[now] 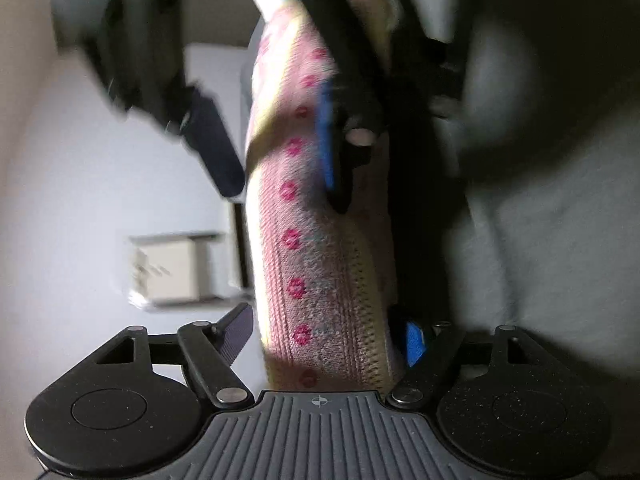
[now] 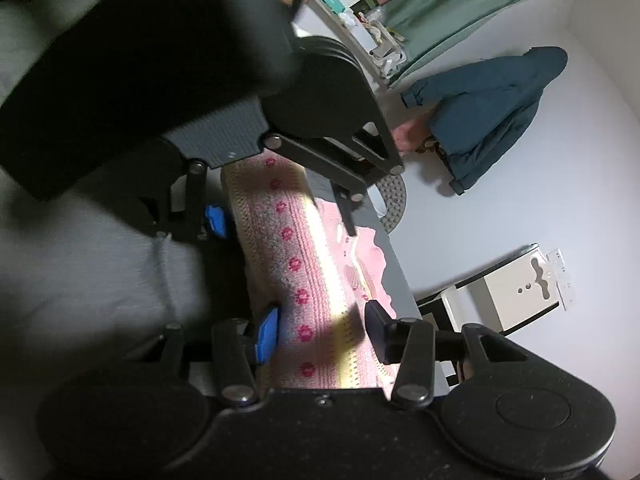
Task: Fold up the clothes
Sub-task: 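Grasp the cardigan's folded edge with both tools and fold it over again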
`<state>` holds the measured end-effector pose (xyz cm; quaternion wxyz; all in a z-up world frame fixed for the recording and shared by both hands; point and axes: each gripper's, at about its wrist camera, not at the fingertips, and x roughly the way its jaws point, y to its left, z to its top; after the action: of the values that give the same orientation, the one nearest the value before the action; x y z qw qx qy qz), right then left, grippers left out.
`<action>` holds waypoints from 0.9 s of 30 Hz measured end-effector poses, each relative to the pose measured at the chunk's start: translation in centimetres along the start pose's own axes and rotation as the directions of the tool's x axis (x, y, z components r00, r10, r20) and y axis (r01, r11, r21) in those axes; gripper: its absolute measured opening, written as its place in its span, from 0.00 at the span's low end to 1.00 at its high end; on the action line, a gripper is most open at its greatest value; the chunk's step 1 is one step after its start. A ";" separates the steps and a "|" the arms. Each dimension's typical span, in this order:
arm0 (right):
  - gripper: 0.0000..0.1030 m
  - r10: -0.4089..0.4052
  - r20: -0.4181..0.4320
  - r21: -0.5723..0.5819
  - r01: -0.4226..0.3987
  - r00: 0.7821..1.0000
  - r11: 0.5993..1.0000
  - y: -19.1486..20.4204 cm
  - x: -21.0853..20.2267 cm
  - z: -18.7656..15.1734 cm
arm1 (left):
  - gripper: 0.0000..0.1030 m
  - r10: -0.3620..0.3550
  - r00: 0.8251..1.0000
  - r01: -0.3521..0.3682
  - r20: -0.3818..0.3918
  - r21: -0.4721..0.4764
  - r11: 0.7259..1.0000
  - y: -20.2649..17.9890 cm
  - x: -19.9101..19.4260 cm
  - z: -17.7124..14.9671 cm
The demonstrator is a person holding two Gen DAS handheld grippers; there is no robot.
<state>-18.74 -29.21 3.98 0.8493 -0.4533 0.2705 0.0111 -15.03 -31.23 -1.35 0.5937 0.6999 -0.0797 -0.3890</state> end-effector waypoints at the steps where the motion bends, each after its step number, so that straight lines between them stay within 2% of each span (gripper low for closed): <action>1: 0.43 -0.001 0.000 0.002 0.001 1.000 1.000 0.0 -0.1 0.1 | 0.34 -0.015 1.000 0.014 -0.010 -0.050 0.999 0.6 0.1 0.0; 3: 0.47 -0.016 0.001 -0.001 0.016 1.000 1.000 0.3 -0.3 0.0 | 0.26 -0.014 1.000 0.013 -0.004 -0.110 0.994 1.5 -0.2 0.1; 5: 0.73 -0.043 -0.004 -0.014 0.042 0.999 0.999 0.9 -0.3 0.1 | 0.24 -0.026 1.000 0.027 0.008 -0.190 0.981 2.6 -0.6 0.2; 7: 0.81 -0.082 -0.006 -0.058 0.082 0.997 0.995 1.8 0.1 0.0 | 0.23 -0.041 0.999 0.043 0.013 -0.263 0.964 3.6 -0.8 0.2; 12: 0.81 -0.152 -0.108 -0.192 0.129 0.982 0.973 4.6 2.8 -0.6 | 0.23 -0.107 0.994 0.107 0.026 -0.457 0.883 6.3 -0.9 0.0; 13: 0.81 -0.181 -0.126 -0.213 0.152 0.975 0.965 4.9 3.4 -1.0 | 0.23 -0.110 0.993 0.112 0.031 -0.474 0.874 6.5 -0.9 0.0; 16: 0.81 -0.245 -0.176 -0.169 0.216 0.953 0.962 3.7 4.2 -1.8 | 0.23 -0.108 0.993 0.112 0.036 -0.484 0.868 6.7 -0.9 -0.2; 17: 0.79 -0.276 -0.199 -0.201 0.237 0.940 0.951 3.6 4.5 -2.1 | 0.23 -0.113 0.993 0.118 0.040 -0.488 0.865 6.7 -0.9 -0.2; 18: 0.73 -0.316 -0.200 -0.262 0.260 0.927 0.929 3.7 4.7 -2.7 | 0.23 -0.113 0.993 0.121 0.045 -0.491 0.863 6.6 -0.9 -0.2; 19: 0.49 -0.331 -0.192 -0.288 0.269 0.924 0.919 3.8 4.7 -3.2 | 0.23 -0.110 0.993 0.119 0.047 -0.483 0.868 6.3 -0.9 -0.3; 20: 0.40 -0.321 -0.186 -0.276 0.264 0.929 0.924 3.5 4.5 -3.4 | 0.23 -0.094 0.994 0.106 0.050 -0.452 0.886 6.0 -0.9 -0.9; 21: 0.38 -0.307 -0.178 -0.251 0.259 0.935 0.933 3.1 4.2 -3.5 | 0.23 -0.078 0.996 0.093 0.052 -0.420 0.903 5.6 -0.8 -1.5; 24: 0.34 -0.204 -0.200 -0.223 0.159 0.958 0.962 2.6 3.3 -3.2 | 0.23 -0.050 0.997 0.068 0.065 -0.312 0.948 4.2 -1.4 -1.9; 27: 0.33 -0.122 -0.219 -0.190 0.080 0.968 0.979 2.2 1.3 -1.6 | 0.23 -0.042 0.994 0.066 0.096 -0.262 0.963 3.2 -3.5 -2.5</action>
<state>-18.93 -29.44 1.03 0.7674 -0.5394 0.3412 -0.0605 -14.69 -28.18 3.02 0.6670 0.5980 -0.0345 -0.4431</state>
